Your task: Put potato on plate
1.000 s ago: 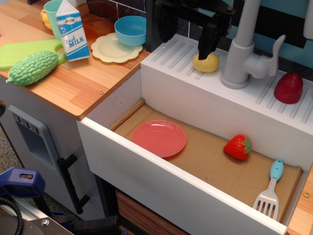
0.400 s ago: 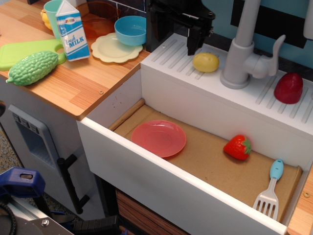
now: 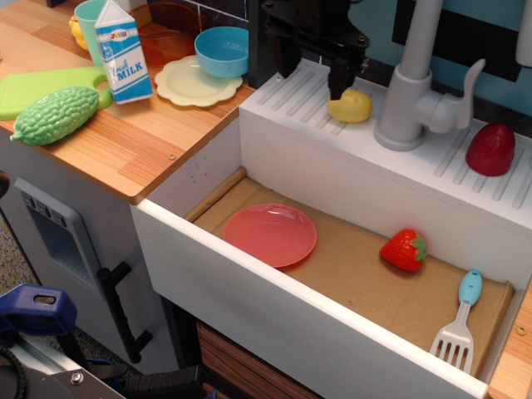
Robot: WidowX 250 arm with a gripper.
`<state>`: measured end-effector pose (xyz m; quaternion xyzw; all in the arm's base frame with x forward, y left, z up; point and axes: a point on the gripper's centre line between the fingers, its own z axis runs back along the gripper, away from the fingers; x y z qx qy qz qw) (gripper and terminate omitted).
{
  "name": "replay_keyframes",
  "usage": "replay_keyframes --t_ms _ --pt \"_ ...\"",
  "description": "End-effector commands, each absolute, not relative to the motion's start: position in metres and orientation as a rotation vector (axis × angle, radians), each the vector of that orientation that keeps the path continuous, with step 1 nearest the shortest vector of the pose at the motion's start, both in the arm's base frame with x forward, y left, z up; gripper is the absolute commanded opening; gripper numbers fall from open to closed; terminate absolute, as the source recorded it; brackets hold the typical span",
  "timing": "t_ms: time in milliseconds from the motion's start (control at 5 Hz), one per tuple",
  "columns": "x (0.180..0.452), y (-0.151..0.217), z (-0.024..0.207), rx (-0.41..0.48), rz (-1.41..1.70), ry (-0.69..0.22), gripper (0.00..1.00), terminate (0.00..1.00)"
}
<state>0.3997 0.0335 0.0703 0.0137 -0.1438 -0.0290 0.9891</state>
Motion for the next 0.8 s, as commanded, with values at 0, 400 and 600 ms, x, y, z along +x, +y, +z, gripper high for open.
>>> replay_keyframes --t_ms 0,400,600 --pt "0.429 0.037 0.078 0.017 -0.097 -0.382 1.0 0.0" --pt "0.443 0.033 0.06 -0.037 -0.133 -0.418 1.0 0.0" --pt "0.447 0.034 0.051 -0.049 -0.143 -0.431 1.0 0.0"
